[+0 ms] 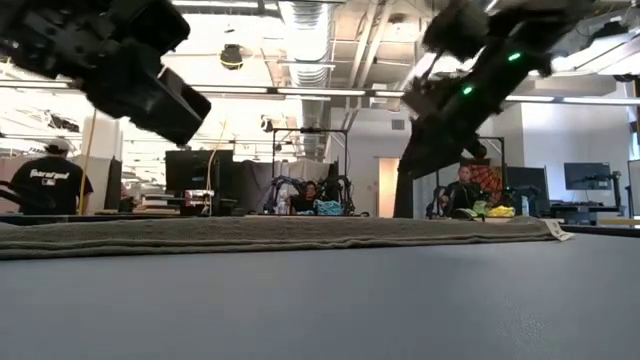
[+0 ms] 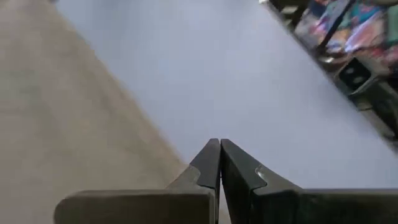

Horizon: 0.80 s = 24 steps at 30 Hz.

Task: Roll towel
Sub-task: Roll the gray towel

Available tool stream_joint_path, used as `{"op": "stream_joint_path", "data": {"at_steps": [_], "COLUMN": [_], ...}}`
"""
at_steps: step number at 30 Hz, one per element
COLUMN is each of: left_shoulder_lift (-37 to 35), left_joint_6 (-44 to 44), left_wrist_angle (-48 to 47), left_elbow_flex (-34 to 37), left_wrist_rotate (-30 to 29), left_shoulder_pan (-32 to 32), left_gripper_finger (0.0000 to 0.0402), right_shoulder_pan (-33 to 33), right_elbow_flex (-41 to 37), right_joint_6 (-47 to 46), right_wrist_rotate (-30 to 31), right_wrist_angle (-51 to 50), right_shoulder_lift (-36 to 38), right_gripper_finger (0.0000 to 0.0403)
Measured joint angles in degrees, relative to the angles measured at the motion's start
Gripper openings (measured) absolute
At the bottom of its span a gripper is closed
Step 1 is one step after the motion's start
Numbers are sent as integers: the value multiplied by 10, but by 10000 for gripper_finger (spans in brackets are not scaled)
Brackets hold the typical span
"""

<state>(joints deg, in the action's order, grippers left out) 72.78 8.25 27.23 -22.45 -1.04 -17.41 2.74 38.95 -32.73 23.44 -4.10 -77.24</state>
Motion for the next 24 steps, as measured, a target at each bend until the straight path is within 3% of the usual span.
{"op": "stream_joint_path", "data": {"at_steps": [5,9,13,17,24], "left_shoulder_lift": [75,145,190,201,199], "left_joint_6": [32,41,42,46,72], "left_wrist_angle": [59,56,57,51,16], "left_elbow_flex": [-3,-24,-42,-52,-52], "left_wrist_rotate": [-35,-54,-80,-71,-39], "left_shoulder_pan": [-29,-33,-27,-24,-24], "left_gripper_finger": [0,0,0,0,0], "right_shoulder_pan": [-143,-199,-216,-208,-211], "right_elbow_flex": [-29,-14,27,78,123], "right_joint_6": [-42,-26,11,9,11], "right_wrist_rotate": [94,133,143,143,118], "right_wrist_angle": [124,229,275,276,242], "right_shoulder_lift": [-63,-150,-243,-308,-346], "right_gripper_finger": [189,189,189,189,189]}}
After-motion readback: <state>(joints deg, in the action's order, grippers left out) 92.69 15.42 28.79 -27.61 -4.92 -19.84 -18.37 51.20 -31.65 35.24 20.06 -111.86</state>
